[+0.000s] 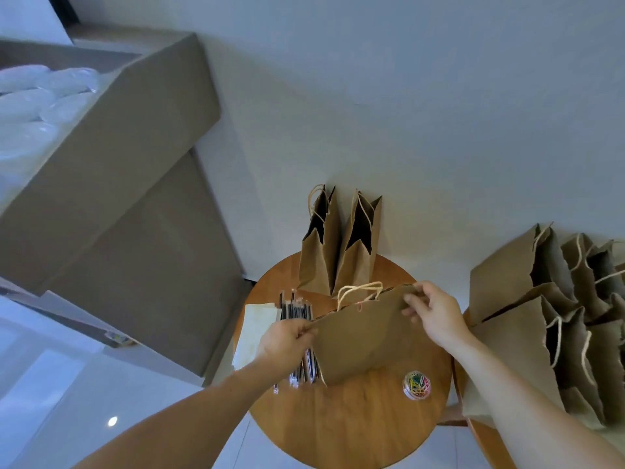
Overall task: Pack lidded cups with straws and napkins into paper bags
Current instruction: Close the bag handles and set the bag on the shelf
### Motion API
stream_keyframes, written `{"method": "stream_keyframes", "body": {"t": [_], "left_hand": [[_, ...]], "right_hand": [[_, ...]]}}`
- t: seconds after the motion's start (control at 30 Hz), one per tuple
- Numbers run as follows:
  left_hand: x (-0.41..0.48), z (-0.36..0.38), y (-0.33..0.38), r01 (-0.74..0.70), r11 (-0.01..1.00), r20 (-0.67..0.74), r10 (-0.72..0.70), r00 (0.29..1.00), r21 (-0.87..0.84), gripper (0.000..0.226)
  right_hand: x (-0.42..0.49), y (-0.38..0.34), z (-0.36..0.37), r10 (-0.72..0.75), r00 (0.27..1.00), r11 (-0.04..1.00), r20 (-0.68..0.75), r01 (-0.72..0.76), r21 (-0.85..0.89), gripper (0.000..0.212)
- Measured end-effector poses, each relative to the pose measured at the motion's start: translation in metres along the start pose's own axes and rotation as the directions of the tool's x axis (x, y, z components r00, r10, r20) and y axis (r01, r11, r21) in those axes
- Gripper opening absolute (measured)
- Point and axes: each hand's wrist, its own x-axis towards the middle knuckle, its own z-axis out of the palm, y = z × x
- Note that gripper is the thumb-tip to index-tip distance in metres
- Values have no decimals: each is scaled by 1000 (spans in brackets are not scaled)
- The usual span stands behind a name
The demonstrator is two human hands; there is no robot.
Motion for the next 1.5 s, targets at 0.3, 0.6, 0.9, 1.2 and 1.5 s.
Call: {"method": "stream_keyframes", "body": {"t": [0.3,0.6,0.9,1.2,1.5], "left_hand": [[-55,-97,7,-154,941,-223,87,971,-301,20],[-165,-213,-39,-358,828,-541,80,837,-432,15],[-279,-344,-120,-457,793,-806,-70,588,-402,20],[-326,-495,-174,-390,886,-956,-165,241,-251,22],[-296,-637,-190,-325,934,-989,-143,41,-149,23]], "right_hand": [[-31,-113,20,-217,962,973,-166,226,37,6],[-100,-250,95,-438,861,882,-258,467,60,3],[-175,-400,213,-586,800,761,-131,598,252,9],[-187,-563,313,-669,732,695,131,553,460,8],[-124,-720,378,-758,608,633,238,596,495,5]]}}
